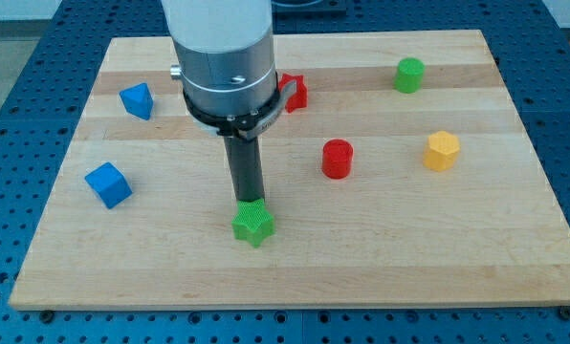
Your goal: Push the green circle closer to the yellow hexagon
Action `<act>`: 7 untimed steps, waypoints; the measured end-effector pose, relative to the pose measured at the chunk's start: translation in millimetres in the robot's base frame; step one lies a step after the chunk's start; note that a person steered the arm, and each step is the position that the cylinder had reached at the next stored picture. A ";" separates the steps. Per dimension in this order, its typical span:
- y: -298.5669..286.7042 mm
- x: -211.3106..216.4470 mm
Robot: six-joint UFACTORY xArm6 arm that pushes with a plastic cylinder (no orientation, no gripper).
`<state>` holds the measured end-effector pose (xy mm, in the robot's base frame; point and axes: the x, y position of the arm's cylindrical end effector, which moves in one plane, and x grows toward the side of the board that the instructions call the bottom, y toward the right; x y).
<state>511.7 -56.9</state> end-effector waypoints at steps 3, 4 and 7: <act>33.8 15.3; 129.9 15.7; 376.7 -89.4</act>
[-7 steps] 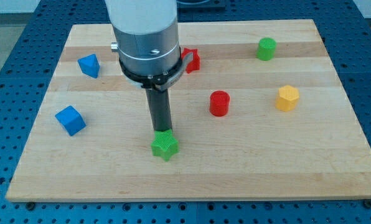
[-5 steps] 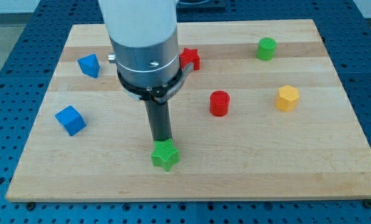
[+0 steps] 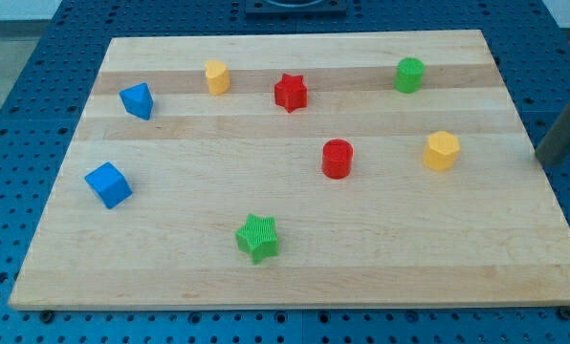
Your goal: Push the green circle closer to the yellow hexagon
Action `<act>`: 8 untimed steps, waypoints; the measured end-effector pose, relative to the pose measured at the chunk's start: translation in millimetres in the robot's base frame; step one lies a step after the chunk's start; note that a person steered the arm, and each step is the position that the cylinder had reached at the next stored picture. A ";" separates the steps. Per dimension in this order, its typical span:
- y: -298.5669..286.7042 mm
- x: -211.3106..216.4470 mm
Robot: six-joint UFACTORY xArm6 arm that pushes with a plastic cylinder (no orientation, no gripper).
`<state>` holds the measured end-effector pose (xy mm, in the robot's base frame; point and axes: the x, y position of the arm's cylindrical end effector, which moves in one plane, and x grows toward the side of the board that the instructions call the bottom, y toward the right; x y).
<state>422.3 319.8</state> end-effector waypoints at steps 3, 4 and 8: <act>-136.4 -214.6; -212.0 -200.0; -173.8 -135.9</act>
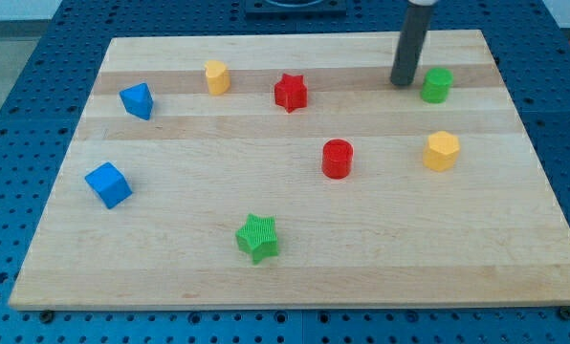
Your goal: Push the green circle closer to the yellow hexagon
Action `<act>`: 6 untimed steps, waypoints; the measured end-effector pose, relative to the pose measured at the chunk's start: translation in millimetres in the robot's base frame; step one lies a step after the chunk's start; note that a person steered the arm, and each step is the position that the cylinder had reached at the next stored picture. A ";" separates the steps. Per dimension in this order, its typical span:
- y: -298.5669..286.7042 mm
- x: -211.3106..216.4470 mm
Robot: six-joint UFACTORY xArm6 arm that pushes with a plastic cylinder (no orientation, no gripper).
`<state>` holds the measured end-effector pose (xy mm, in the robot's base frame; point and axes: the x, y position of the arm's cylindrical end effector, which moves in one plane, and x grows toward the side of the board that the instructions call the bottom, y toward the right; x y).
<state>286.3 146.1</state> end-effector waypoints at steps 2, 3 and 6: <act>39.7 7.7; 43.4 57.5; 50.3 73.0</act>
